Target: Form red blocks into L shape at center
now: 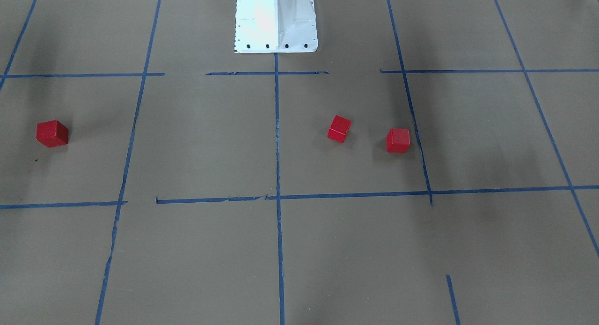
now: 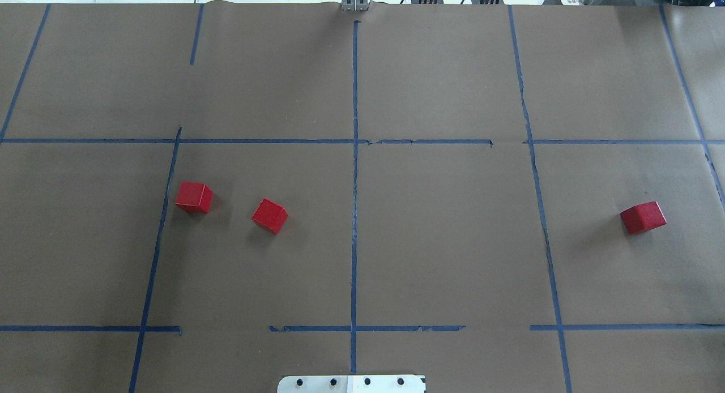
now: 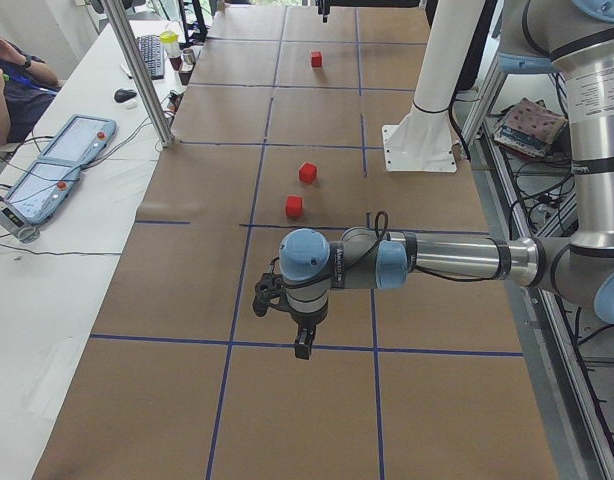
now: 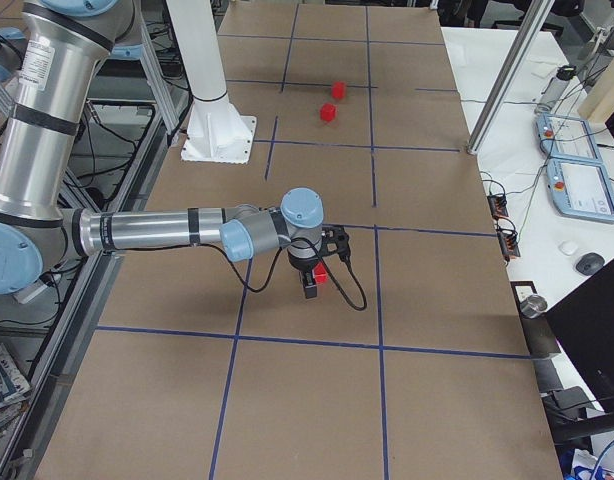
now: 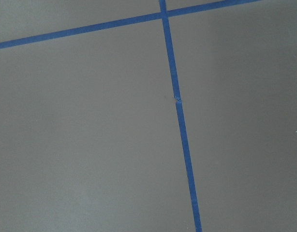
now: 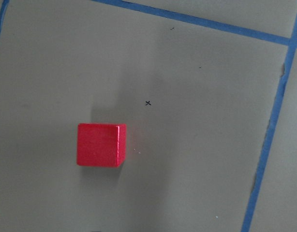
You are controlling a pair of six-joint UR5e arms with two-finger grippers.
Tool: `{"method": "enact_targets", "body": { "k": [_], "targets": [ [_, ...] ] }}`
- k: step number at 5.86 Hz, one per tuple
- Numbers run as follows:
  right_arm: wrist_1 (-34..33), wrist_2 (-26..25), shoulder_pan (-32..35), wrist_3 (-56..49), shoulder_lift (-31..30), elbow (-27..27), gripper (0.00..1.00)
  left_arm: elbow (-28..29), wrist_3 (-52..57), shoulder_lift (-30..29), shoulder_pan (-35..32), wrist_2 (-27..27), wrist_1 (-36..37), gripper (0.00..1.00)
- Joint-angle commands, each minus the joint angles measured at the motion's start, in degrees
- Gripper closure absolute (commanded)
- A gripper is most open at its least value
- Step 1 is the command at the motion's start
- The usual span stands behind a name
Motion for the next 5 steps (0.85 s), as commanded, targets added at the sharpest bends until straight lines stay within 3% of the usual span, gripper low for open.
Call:
{"method": "enact_targets", "body": {
  "k": [1, 3, 5],
  "targets": [
    [7.90, -3.77, -7.96, 15.15, 1.61, -1.66, 0.01, 0.00, 0.00, -0.02, 0.00, 0.00, -0.12, 0.00],
    [11.80, -6.86, -11.85, 17.67, 6.25, -8.07, 0.01, 0.00, 0.00, -0.02, 0.00, 0.00, -0.21, 0.00],
    [11.81, -7.23, -14.40, 19.60, 8.38, -8.97, 0.01, 0.00, 0.00, -0.02, 0.00, 0.09, -0.21, 0.00]
  ]
}}
